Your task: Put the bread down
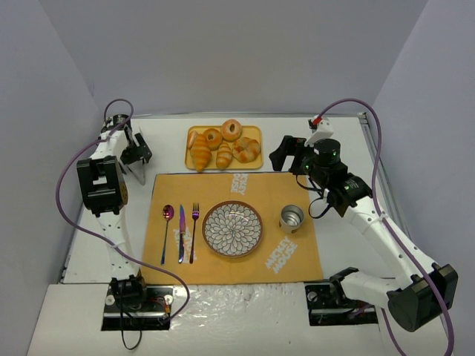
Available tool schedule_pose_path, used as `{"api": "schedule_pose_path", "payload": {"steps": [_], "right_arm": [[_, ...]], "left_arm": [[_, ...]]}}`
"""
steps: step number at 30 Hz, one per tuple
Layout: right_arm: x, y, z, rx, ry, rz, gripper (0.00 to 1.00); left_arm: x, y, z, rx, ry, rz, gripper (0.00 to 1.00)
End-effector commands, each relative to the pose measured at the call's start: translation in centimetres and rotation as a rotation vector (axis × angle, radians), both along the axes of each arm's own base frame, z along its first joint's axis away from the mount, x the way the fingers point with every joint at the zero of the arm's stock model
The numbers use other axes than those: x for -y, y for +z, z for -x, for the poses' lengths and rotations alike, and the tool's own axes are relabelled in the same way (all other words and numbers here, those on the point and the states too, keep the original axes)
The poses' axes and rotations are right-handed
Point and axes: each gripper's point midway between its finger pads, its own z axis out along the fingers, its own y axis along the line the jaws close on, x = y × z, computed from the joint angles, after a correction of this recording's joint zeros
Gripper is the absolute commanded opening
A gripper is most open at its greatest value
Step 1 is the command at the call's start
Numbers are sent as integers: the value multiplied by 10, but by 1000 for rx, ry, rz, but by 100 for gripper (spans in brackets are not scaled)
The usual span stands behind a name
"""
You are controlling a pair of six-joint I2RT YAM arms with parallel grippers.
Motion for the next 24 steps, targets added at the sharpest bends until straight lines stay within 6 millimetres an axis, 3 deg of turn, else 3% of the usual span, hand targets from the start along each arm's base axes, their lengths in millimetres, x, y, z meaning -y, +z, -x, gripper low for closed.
{"api": "schedule_pose_path", "payload": {"steps": [1,6,15,18,24], "right_arm": [[-4,33,-4,106,6,-46,100],[-3,34,-1,107,6,-57,100],[0,45,8,124,5,-75,100],[2,47,11,125,1,-80,100],[4,54,16,134,-2,-91,100]], "left_arm": [[-4,28,-8,63,27,14,88],[-3,30,-3,53,27,21,79],[7,37,1,71,10,55,53],[11,55,1,104,0,50,47],[18,104,4,190,-17,19,44]]}}
